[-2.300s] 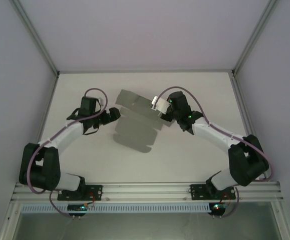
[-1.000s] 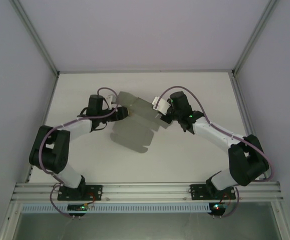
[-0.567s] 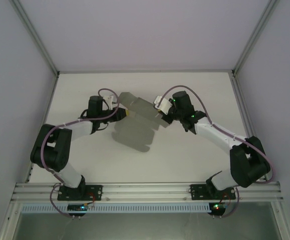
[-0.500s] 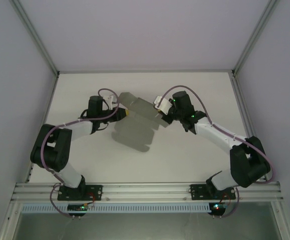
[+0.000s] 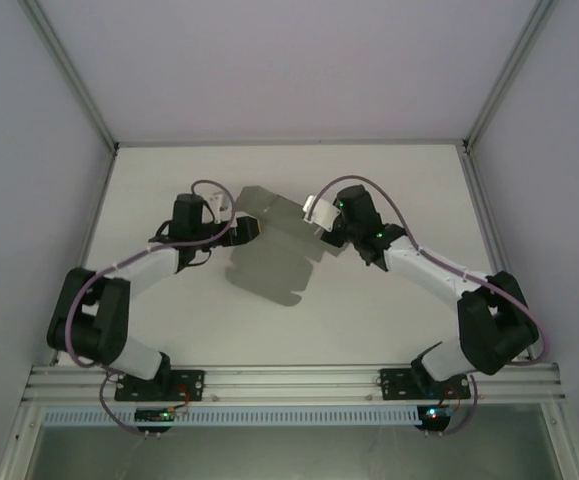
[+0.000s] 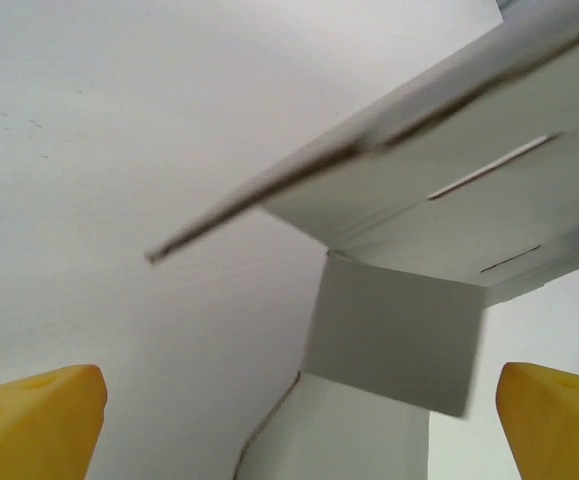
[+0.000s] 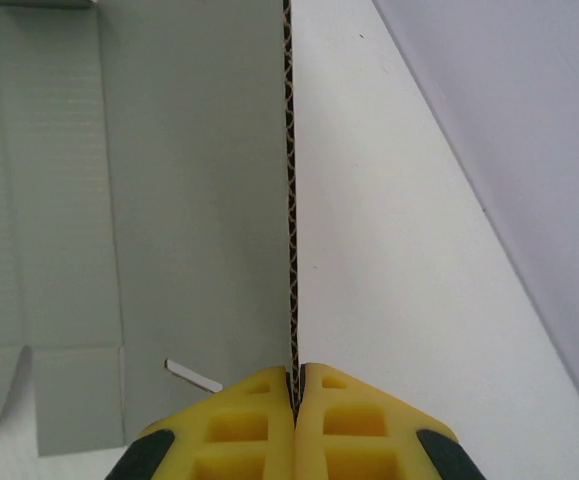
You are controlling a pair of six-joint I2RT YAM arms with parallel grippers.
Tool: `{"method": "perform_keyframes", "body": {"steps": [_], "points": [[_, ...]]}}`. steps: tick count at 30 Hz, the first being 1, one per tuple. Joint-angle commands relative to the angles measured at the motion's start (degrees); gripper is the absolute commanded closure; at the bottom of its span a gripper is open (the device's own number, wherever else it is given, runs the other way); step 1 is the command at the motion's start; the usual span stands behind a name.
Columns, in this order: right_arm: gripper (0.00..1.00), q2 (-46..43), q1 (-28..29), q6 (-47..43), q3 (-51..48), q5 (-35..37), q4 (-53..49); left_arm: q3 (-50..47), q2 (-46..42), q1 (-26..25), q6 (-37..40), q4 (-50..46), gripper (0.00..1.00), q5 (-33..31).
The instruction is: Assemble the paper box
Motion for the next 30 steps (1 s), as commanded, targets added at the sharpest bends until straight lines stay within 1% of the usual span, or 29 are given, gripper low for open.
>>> {"method": "perform_keyframes", "body": {"steps": [1,4,6,10,13,16,18,20,23,26,28,30], "points": [[1.0,2.84,1.68,-8.33,2.12,8.2,1.71,0.44,-5.06,0.25,3.36,-8.14,0.0,-7.36],[1.0,4.68,3.42,-16.26,0.93,12.12,6.45,1.86,-6.79,2.17,2.9,-12.54,0.01,-12.88],[1.0,5.76,4.74,-21.51,-0.79,14.06,11.82,3.11,-6.79,4.45,2.03,-14.47,0.0,-14.57],[1.0,7.86,6.1,-30.02,-4.39,14.17,23.36,4.77,-5.72,8.29,0.51,-14.94,0.0,-18.0],[1.0,9.88,6.48,-32.42,-5.81,15.12,30.42,6.87,-2.53,10.79,-0.47,-14.8,0.0,-18.32],[1.0,11.97,6.96,-38.46,-8.43,15.41,40.15,9.21,2.11,12.41,-0.55,-13.25,0.0,-16.06],[1.0,13.34,7.45,-40.74,-9.56,15.85,44.78,11.12,5.46,12.33,0.73,-13.08,0.0,-13.99],[1.0,14.43,7.78,-42.2,-10.02,17.01,47.19,11.93,7.86,11.96,1.64,-11.65,0.0,-11.5],[1.0,15.66,7.98,-42.64,-11.59,17.03,50.96,12.48,10.68,10.06,3.89,-9.09,0.0,-10.6],[1.0,16.2,8.06,-41.97,-11.48,17.59,48.92,13.71,13.02,8.09,5.79,-8.93,0.01,-9.51],[1.0,16.48,7.84,-40.75,-10.67,18.11,46.42,14.09,14.02,7.07,6.69,-9.41,0.05,-8.95],[1.0,16.73,7.51,-39.5,-10.22,18.62,45.41,13.77,14.51,6.29,7.21,-9.45,0.12,-8.67]]}}
